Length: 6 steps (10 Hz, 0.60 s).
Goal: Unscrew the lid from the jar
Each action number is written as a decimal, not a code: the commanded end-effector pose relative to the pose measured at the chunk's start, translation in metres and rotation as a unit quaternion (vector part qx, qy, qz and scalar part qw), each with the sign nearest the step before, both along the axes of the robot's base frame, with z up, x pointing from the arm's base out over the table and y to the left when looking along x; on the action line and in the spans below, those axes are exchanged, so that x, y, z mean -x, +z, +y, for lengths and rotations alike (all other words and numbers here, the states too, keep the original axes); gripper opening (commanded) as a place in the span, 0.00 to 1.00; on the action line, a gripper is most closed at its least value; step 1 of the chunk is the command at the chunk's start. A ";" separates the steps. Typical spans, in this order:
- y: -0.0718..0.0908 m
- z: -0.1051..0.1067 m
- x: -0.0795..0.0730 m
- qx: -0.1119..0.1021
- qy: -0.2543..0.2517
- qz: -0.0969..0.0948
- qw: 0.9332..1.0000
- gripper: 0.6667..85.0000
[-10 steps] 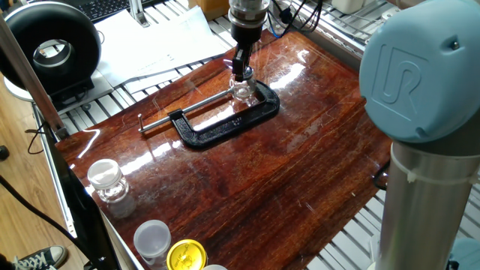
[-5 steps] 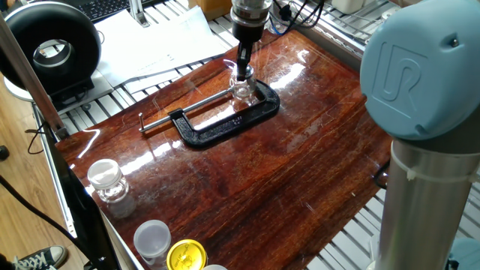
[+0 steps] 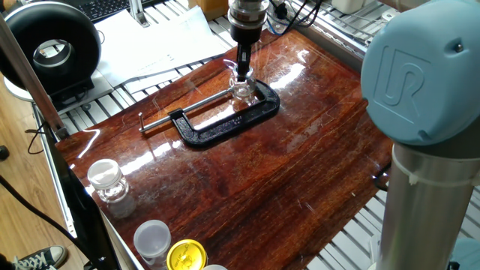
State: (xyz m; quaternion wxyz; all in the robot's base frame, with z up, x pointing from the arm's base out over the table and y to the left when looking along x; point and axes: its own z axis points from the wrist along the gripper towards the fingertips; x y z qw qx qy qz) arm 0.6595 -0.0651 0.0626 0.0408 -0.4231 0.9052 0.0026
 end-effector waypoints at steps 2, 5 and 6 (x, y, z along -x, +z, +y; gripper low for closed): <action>0.004 0.000 -0.007 -0.006 0.063 -0.017 0.998 0.50; -0.003 0.003 -0.015 -0.008 0.096 -0.033 0.995 0.50; -0.003 0.004 -0.016 -0.011 0.103 -0.035 0.994 0.53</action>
